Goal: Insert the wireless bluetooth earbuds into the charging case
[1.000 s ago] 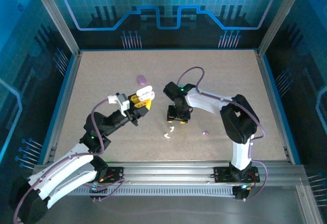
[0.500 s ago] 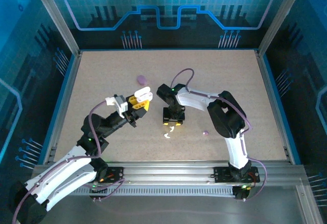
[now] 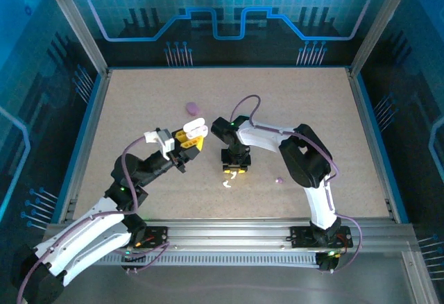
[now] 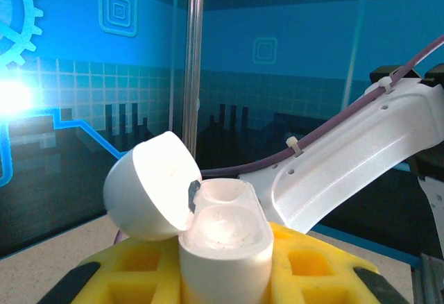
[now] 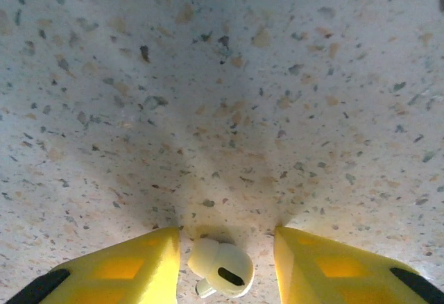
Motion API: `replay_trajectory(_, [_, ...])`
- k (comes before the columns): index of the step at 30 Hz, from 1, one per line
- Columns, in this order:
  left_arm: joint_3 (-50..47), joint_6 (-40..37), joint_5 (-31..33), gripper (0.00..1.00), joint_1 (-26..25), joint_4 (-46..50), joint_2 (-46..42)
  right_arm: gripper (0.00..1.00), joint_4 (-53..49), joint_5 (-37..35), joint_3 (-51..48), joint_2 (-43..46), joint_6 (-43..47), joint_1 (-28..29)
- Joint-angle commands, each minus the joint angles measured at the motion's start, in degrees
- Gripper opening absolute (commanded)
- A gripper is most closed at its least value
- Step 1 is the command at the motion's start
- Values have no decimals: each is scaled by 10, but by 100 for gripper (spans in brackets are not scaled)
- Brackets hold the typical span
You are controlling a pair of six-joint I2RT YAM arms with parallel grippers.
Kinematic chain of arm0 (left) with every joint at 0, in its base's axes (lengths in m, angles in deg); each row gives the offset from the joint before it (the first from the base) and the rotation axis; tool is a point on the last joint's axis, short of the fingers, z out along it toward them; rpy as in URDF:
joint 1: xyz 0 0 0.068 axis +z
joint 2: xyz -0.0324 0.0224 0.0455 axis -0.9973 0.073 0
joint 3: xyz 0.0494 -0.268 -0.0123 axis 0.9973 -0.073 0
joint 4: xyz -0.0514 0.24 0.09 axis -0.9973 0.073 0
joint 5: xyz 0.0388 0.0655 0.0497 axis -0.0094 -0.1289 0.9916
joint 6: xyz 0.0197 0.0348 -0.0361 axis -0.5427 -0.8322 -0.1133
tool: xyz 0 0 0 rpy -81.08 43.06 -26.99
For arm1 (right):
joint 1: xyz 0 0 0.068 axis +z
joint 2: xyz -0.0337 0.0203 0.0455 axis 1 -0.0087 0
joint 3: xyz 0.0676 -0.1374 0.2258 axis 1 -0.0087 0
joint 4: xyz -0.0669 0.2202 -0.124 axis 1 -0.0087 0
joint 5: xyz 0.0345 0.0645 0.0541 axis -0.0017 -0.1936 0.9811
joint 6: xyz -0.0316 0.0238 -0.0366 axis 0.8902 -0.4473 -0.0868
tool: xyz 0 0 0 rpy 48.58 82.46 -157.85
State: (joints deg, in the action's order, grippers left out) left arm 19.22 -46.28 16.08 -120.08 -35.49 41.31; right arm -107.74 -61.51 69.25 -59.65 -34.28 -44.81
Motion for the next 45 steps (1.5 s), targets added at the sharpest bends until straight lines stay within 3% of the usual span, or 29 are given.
replay_trajectory(1, [-3,-9,1,21,-3,-10,4,40,-16,-11,-7,-10,-4,8])
replay_trajectory(9, [-2,-7,1,21,-2,-14,8,35,-35,-20,-8,-6,36,8])
replay_trajectory(26, [3,-4,-3,21,-2,-18,26,37,-34,-31,9,-25,94,9])
replay_trajectory(45, [6,2,-2,22,-2,-21,35,28,-25,-38,9,-3,119,6])
